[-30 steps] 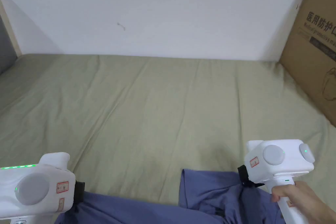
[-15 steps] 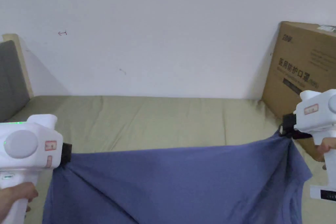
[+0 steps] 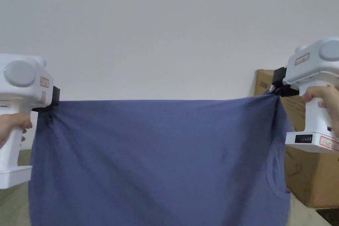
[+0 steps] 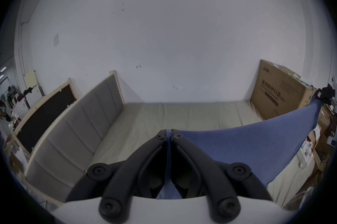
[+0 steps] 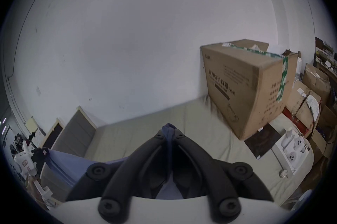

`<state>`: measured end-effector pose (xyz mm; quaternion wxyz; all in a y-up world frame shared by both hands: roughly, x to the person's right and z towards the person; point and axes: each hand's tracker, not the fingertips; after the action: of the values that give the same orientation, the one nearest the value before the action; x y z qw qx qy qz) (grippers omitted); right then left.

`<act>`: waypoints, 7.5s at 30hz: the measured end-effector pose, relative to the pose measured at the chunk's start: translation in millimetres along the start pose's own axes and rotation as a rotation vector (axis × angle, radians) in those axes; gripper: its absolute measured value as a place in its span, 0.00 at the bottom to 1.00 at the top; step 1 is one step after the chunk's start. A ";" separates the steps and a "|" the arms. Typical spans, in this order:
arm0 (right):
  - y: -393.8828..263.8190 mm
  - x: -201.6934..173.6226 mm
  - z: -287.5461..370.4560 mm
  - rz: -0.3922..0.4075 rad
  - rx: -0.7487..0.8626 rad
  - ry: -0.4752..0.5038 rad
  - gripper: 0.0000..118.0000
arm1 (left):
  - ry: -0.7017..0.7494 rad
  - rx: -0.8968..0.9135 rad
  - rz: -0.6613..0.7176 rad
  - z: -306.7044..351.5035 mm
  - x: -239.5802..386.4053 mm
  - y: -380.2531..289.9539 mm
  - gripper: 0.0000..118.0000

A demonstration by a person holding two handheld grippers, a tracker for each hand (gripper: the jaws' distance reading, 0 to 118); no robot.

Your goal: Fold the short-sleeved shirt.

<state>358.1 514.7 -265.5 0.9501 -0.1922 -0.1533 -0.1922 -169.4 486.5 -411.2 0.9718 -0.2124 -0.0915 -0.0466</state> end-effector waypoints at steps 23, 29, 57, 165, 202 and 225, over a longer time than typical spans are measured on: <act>134.8 -79.5 -51.7 0.037 0.217 -0.019 0.03 | 0.107 0.242 -0.079 -91.1 -4.4 134.7 0.01; 40.1 -44.4 -150.5 0.019 -0.004 -0.053 0.03 | 0.109 -0.015 -0.106 -200.0 13.9 36.1 0.01; -403.2 133.3 -50.3 -0.125 -0.614 -0.144 0.03 | -0.016 -0.498 0.038 -62.3 -31.3 -404.2 0.01; -526.0 92.9 72.6 0.165 -0.631 -0.174 0.03 | -0.120 -0.549 0.184 42.4 -63.9 -476.6 0.00; -491.2 119.5 28.4 0.090 -0.643 -0.213 0.09 | -0.137 -0.591 0.046 -6.6 -61.7 -457.3 0.01; -488.5 120.3 109.7 0.114 -0.596 -0.309 0.65 | -0.099 -0.520 0.100 78.5 -73.9 -462.3 0.76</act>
<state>232.8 108.1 24.5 0.8270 -0.4964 -0.2213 -0.1436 -314.1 104.9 -168.9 0.8800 -0.4611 -0.1134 -0.0102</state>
